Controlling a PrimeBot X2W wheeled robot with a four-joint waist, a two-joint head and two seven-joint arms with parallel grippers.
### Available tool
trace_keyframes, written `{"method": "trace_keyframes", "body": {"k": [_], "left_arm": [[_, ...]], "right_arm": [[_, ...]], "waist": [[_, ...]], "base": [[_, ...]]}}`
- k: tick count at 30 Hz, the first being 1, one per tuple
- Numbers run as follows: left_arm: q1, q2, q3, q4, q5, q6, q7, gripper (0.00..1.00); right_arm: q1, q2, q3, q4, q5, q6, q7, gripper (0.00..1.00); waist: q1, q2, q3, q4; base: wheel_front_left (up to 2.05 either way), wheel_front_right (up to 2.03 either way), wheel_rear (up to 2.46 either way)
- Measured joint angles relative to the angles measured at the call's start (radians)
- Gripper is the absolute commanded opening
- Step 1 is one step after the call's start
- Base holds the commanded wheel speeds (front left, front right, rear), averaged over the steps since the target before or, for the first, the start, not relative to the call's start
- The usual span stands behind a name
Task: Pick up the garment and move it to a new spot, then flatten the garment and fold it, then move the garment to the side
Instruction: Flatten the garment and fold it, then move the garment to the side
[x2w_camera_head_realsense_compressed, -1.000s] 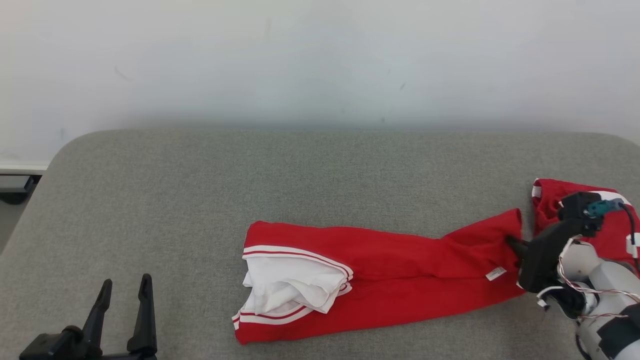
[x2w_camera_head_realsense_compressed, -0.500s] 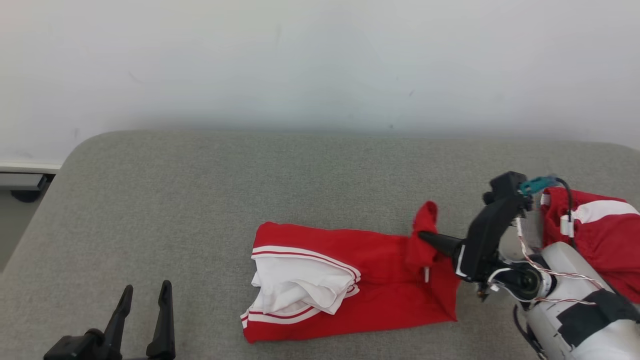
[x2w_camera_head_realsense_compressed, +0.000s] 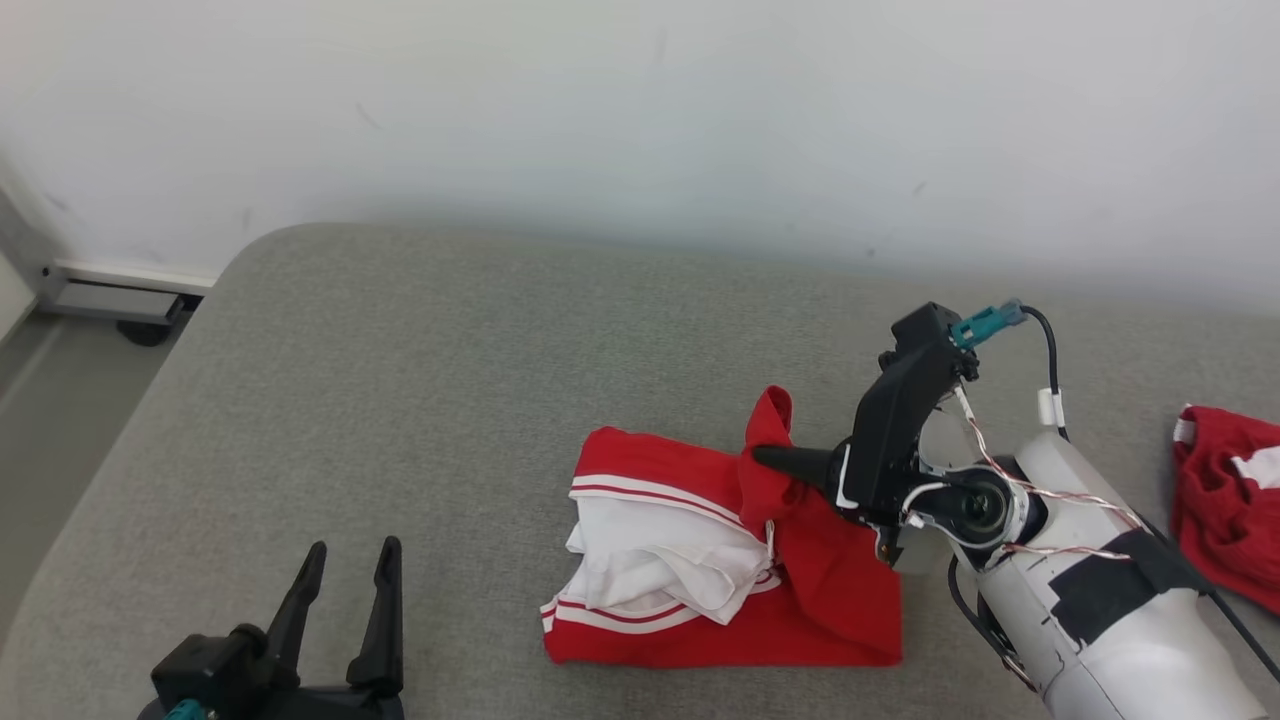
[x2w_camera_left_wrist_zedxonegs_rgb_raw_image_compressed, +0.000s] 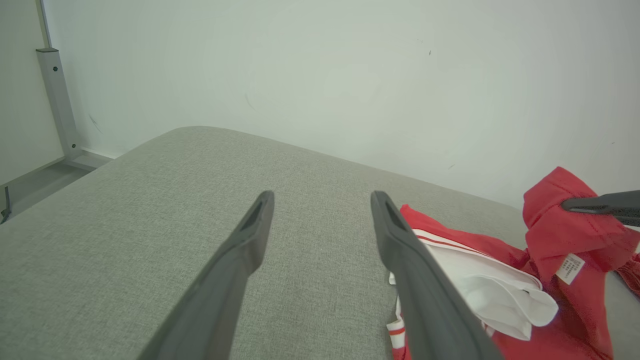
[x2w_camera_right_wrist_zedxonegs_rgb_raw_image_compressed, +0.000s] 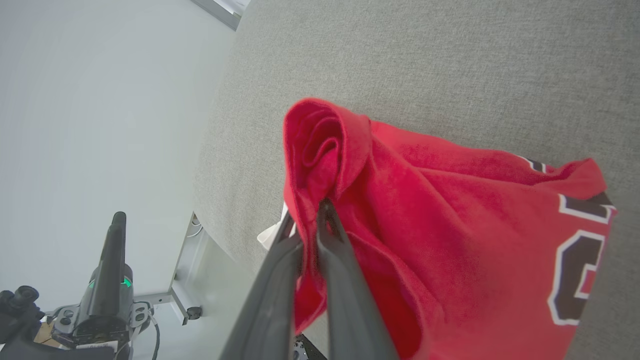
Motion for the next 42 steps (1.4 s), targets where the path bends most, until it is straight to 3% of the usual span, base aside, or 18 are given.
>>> {"method": "trace_keyframes", "body": {"k": [9,21,31,33,34,42], "left_arm": [[-0.032,-0.026,-0.014,0.035,0.0,-0.017,0.0,1.0],[-0.051,-0.047,-0.019,0.078,0.0,-0.035,0.0,1.0],[-0.082,-0.073,-0.028,0.121,0.006,-0.051,0.0,1.0],[-0.082,-0.074,-0.026,0.127,0.007,-0.051,0.0,1.0],[-0.082,-0.073,-0.022,0.129,0.007,-0.051,0.0,1.0],[-0.057,-0.067,-0.006,0.139,0.011,-0.051,0.0,1.0]], "right_arm": [[-0.065,0.021,0.009,0.053,0.006,-0.07,0.03,0.0],[-0.09,0.037,0.025,0.123,0.007,-0.104,0.04,0.0],[-0.12,0.042,0.012,0.189,0.015,-0.114,0.005,0.0],[-0.129,0.046,0.018,0.203,0.015,-0.114,0.004,0.55],[-0.13,0.047,0.021,0.207,0.015,-0.114,0.004,1.0],[-0.133,0.051,0.003,0.209,0.038,-0.1,-0.025,1.0]], "waist": [[0.0001,0.0,0.012,0.067],[0.0001,0.0,0.029,0.133],[0.0,0.0,0.032,0.165],[0.0,0.0,0.029,0.166],[0.0,0.0,0.027,0.165],[0.0,0.0,0.007,0.137]], "base": [[0.0,0.0,0.0],[0.0,0.0,0.0],[0.0,0.0,0.0],[0.0,0.0,0.0],[0.0,0.0,0.0],[0.0,0.0,0.0]]}}
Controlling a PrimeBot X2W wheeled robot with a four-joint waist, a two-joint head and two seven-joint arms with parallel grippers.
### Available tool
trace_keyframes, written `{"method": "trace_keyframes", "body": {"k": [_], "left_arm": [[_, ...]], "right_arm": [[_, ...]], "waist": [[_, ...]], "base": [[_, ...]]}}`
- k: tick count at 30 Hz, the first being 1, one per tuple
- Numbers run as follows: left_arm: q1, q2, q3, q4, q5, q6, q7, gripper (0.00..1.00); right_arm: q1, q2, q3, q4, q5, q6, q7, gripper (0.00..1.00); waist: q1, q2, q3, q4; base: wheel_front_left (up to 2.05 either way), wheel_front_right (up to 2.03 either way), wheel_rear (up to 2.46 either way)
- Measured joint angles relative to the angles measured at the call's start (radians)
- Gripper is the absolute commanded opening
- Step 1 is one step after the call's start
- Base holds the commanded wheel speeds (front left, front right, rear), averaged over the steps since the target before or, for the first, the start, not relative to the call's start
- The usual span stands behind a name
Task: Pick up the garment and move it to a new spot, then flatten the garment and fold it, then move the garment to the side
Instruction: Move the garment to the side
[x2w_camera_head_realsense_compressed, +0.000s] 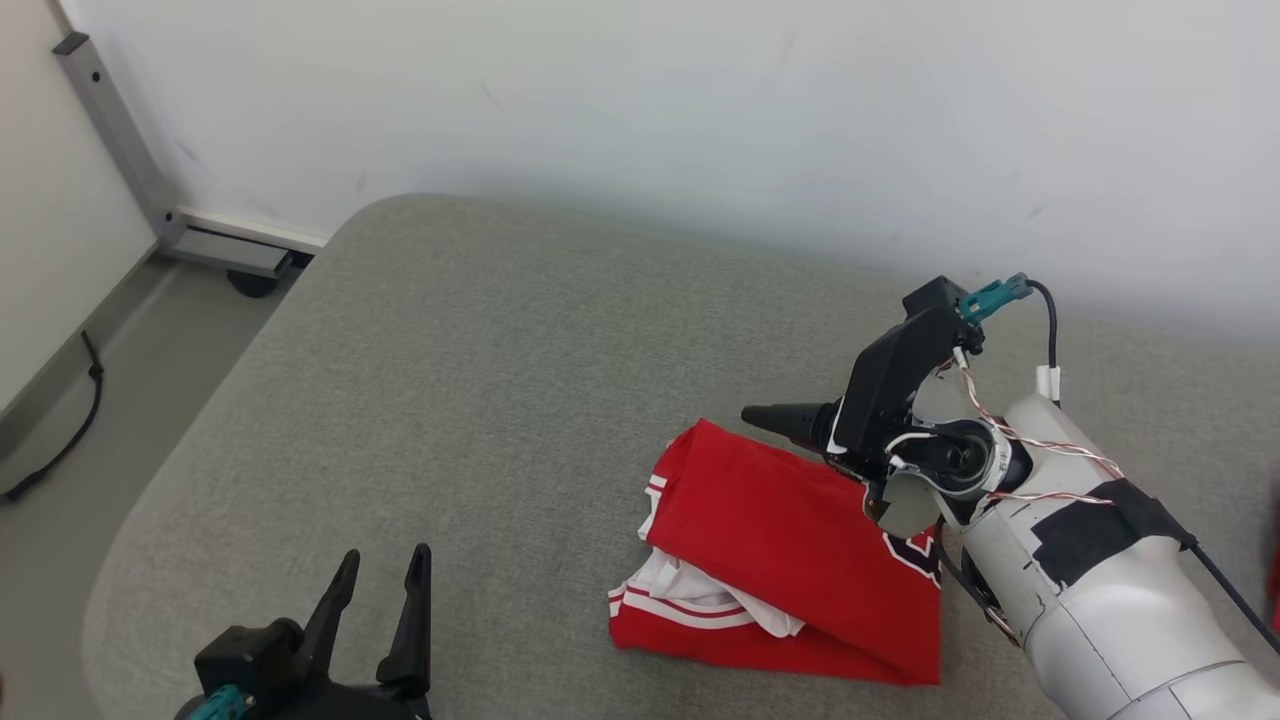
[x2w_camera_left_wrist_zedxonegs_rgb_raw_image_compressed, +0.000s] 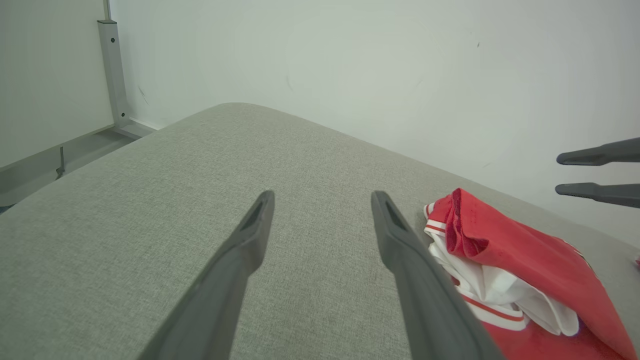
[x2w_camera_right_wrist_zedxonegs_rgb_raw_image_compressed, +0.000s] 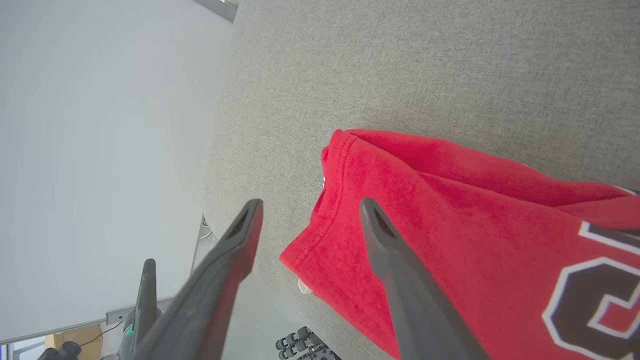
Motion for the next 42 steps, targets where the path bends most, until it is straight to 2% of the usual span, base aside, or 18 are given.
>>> {"method": "trace_keyframes", "body": {"k": [4,8,12,19,26,36,42], "left_arm": [[0.019,0.007,0.007,-0.007,0.008,0.0,0.0,1.0],[0.045,0.023,0.026,-0.025,0.011,0.005,0.0,1.0],[0.064,0.03,0.042,-0.057,0.014,0.013,0.0,1.0],[0.076,0.03,0.056,-0.088,0.021,0.017,0.0,1.0],[0.053,0.017,0.036,-0.095,0.023,0.008,0.0,1.0],[0.03,-0.005,0.03,-0.083,0.023,-0.01,0.0,1.0],[0.015,-0.016,0.027,-0.073,0.023,-0.019,0.0,1.0]], "right_arm": [[0.011,-0.006,-0.018,-0.036,0.015,0.029,-0.023,1.0],[0.065,-0.088,-0.004,-0.084,-0.041,0.048,-0.077,1.0],[0.149,-0.158,0.006,-0.134,-0.082,0.057,-0.111,1.0],[0.224,-0.188,0.036,-0.186,-0.118,0.062,-0.128,1.0],[0.239,-0.22,0.052,-0.195,-0.141,0.046,-0.101,1.0],[0.252,-0.209,0.044,-0.187,-0.119,0.011,-0.047,1.0],[0.249,-0.211,0.091,-0.163,-0.139,-0.005,0.009,1.0]], "waist": [[0.0,0.0,-0.01,-0.024],[0.0,0.0,-0.018,-0.051],[0.0,0.0,-0.022,-0.081],[0.0,0.0,-0.013,-0.117],[0.0001,0.0,0.017,-0.125],[0.0,0.0,0.036,-0.09],[0.0,0.0,0.047,-0.064]], "base": [[0.0,0.0,0.0],[0.0,0.0,0.0],[0.0,0.0,0.0],[0.0,0.0,0.0],[0.0,0.0,0.0],[0.0,0.0,0.0],[0.0,0.0,0.0]]}}
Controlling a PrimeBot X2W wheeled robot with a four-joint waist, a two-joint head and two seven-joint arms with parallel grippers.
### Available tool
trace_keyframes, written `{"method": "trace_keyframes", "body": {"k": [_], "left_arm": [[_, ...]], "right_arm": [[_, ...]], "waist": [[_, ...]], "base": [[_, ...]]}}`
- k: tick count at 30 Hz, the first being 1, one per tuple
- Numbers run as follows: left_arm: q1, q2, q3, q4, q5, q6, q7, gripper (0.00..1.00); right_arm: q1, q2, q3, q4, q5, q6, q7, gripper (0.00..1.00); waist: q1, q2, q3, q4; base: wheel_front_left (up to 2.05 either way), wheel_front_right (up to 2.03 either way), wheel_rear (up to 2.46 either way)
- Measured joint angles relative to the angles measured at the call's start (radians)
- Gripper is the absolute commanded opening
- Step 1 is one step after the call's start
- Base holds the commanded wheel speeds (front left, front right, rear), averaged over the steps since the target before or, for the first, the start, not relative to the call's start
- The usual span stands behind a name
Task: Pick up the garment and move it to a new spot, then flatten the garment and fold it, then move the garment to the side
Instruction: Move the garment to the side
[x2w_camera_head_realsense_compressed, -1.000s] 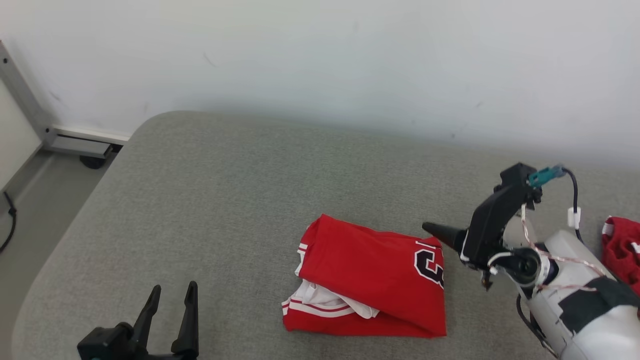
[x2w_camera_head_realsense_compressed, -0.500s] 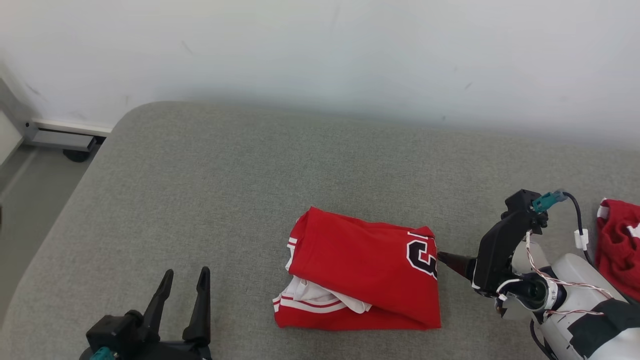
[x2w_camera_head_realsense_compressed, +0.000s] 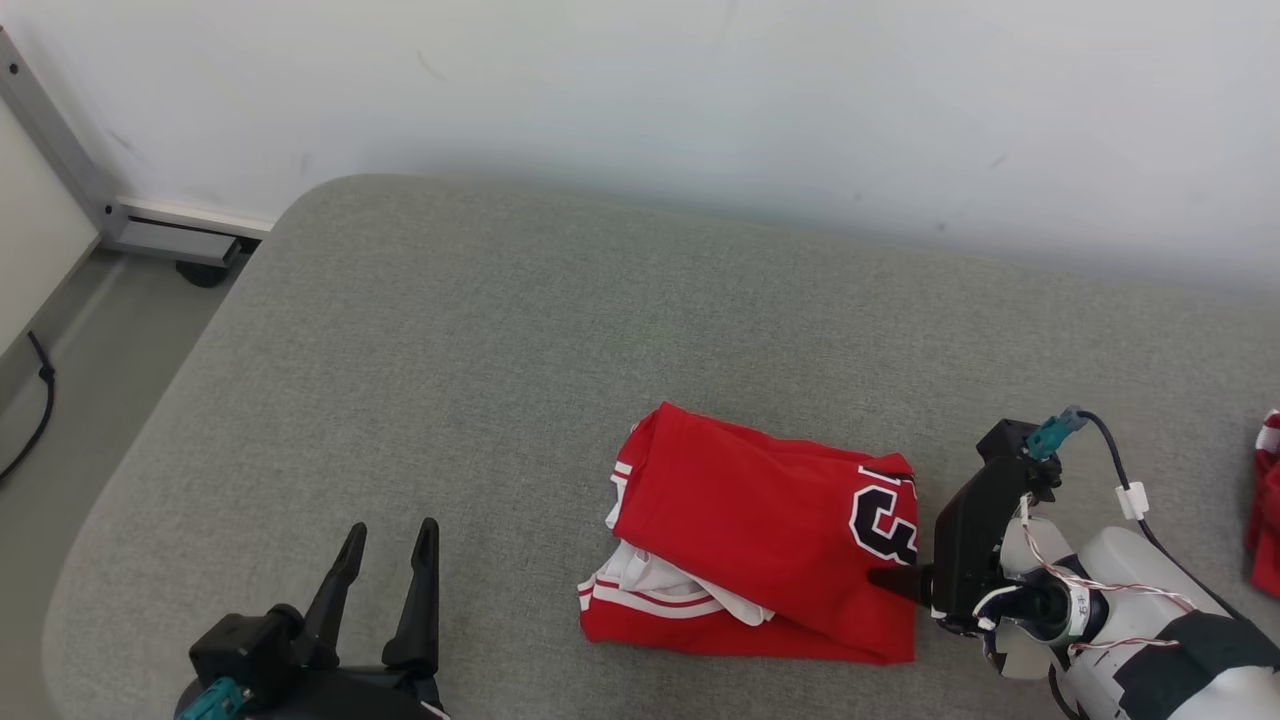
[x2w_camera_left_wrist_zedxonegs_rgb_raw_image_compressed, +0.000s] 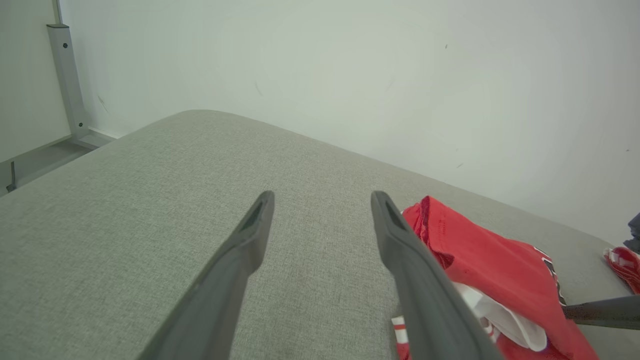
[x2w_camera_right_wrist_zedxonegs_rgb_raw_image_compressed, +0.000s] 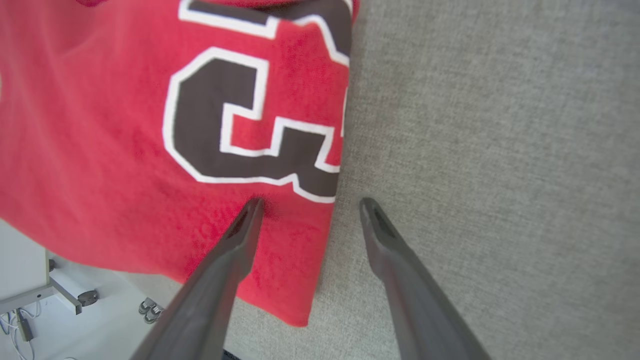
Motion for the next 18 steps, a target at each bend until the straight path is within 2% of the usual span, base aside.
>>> {"method": "trace_keyframes", "body": {"k": [5,6,7,8,18], "left_arm": [[-0.006,-0.012,0.002,0.006,0.0,-0.007,0.0,1.0],[-0.006,-0.013,0.004,0.008,0.0,-0.008,0.0,1.0],[-0.006,-0.013,0.006,0.012,0.0,-0.008,0.0,1.0],[-0.006,-0.013,0.008,0.018,0.0,-0.008,0.0,1.0],[-0.004,-0.013,0.036,0.023,0.0,-0.007,0.0,1.0]], "right_arm": [[-0.02,-0.002,0.037,0.024,-0.031,-0.009,0.046,1.0],[-0.028,-0.001,0.041,0.029,-0.034,-0.01,0.054,0.83],[-0.035,0.0,0.043,0.032,-0.035,-0.013,0.058,0.33],[-0.04,0.001,0.046,0.034,-0.035,-0.017,0.067,0.0],[-0.065,0.015,0.038,0.039,-0.034,-0.018,0.085,0.0]], "waist": [[0.0,0.0,0.008,0.019],[0.0,0.0,0.009,0.021],[0.0,0.0,0.009,0.023],[0.0,0.0,0.009,0.024],[0.0,0.0,0.001,0.0]], "base": [[0.0,0.0,0.0],[0.0,0.0,0.0],[0.0,0.0,0.0],[0.0,0.0,0.0],[0.0,0.0,0.0]]}}
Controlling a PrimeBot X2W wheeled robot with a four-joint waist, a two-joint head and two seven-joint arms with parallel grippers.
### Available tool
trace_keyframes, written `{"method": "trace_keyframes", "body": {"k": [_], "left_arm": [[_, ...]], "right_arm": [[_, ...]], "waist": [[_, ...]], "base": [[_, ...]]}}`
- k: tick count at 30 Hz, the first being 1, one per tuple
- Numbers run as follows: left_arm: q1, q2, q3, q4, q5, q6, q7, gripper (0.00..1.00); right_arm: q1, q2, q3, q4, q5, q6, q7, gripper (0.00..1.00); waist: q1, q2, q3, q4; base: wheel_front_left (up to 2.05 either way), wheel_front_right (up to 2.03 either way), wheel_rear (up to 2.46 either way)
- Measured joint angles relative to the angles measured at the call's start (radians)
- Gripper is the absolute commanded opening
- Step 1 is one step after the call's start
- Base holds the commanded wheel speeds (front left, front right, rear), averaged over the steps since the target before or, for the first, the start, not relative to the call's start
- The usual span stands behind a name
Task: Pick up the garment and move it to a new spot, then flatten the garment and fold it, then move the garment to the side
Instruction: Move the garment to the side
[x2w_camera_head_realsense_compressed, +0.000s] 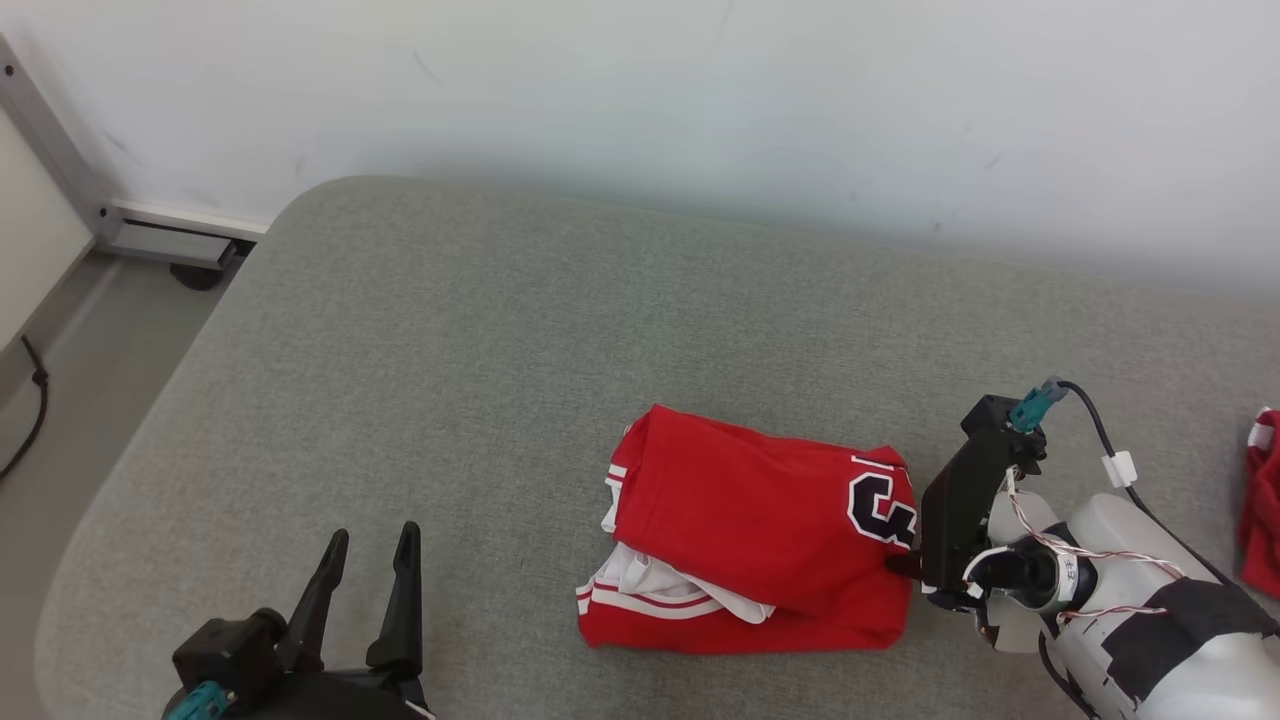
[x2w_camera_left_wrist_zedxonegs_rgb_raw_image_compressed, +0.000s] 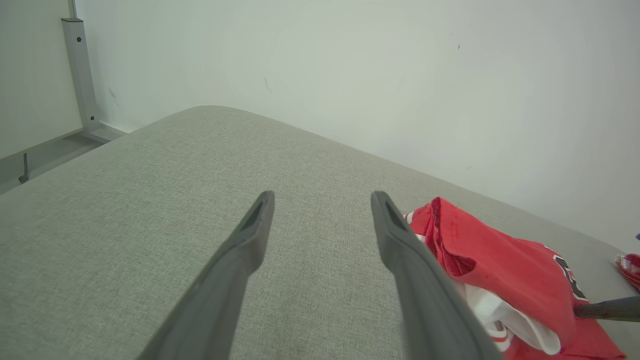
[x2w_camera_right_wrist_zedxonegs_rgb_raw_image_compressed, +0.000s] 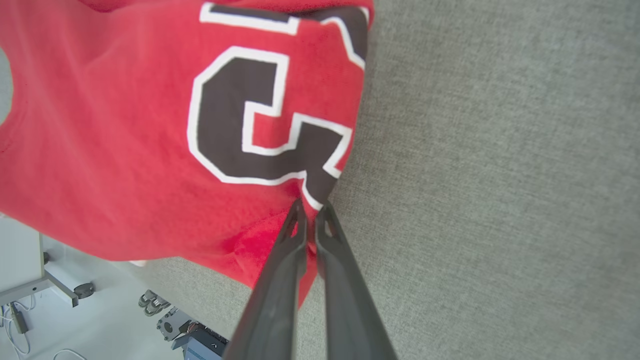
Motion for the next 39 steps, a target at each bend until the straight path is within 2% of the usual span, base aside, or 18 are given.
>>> {"method": "trace_keyframes", "body": {"k": [18,25,39], "left_arm": [[0.028,0.011,0.014,-0.006,0.009,-0.002,0.0,1.0],[0.028,0.011,0.014,-0.021,0.027,-0.019,0.0,1.0],[0.028,0.03,0.045,-0.051,0.028,-0.028,0.0,1.0]], "right_arm": [[-0.139,-0.095,-0.045,-0.054,0.004,0.002,0.044,0.0],[-0.223,-0.15,-0.051,-0.061,-0.038,-0.008,0.072,0.0],[-0.303,-0.195,-0.081,-0.074,-0.07,-0.017,0.104,0.0]], "waist": [[0.0,0.0,-0.01,-0.114],[0.0001,0.0001,0.018,-0.145],[0.0001,0.0,0.076,-0.22]], "base": [[0.0,0.0,0.0],[0.0,0.0,0.0],[0.0,0.0,0.0]]}}
